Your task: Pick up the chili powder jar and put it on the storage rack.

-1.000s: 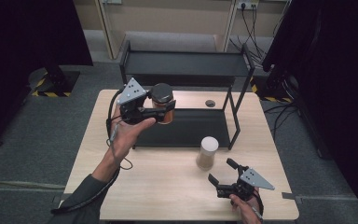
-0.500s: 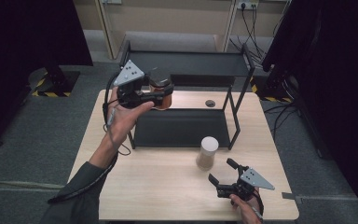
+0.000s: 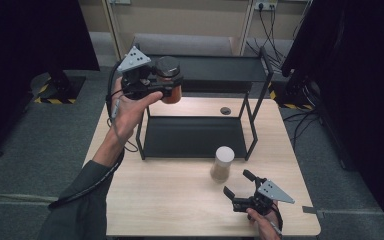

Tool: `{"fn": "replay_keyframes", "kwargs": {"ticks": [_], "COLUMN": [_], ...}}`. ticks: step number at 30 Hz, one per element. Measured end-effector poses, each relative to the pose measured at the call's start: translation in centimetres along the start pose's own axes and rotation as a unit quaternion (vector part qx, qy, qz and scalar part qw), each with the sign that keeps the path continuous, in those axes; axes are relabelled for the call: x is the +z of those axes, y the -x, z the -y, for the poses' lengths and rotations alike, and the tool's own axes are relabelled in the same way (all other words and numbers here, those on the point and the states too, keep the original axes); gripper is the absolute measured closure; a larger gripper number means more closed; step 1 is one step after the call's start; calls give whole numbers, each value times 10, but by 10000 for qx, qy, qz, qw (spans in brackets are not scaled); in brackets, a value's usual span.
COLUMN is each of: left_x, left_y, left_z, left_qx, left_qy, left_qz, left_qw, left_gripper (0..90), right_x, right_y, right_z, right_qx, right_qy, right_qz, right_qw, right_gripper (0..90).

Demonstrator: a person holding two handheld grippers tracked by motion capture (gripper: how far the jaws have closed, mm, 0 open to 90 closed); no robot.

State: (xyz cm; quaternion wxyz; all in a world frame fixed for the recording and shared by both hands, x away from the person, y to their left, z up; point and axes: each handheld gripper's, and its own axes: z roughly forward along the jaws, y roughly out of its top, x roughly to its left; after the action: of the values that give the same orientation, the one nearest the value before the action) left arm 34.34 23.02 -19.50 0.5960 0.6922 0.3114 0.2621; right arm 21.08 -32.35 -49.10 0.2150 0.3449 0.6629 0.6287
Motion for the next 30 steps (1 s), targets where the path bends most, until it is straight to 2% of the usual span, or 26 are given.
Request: {"fn": "replay_keyframes", "kwargs": {"ticks": [16, 27, 30], "left_x": [12, 27, 32], "left_y": [-9, -18, -18], "left_z": [-18, -23, -26], "left_qx": [-23, -280, -289], "left_qy": [-15, 30, -3], "left_qz": [-283, -556, -667], "left_qw": [9996, 9981, 9974], "left_gripper": [319, 319, 319], "right_x": [0, 0, 0], "right_y": [1, 1, 1], "right_z": [0, 0, 0], "right_qx": [21, 28, 33], "right_qy": [-4, 10, 8], "right_qz": [-12, -40, -45], "right_qw": [10000, 10000, 10000], "right_gripper": [4, 4, 4]}}
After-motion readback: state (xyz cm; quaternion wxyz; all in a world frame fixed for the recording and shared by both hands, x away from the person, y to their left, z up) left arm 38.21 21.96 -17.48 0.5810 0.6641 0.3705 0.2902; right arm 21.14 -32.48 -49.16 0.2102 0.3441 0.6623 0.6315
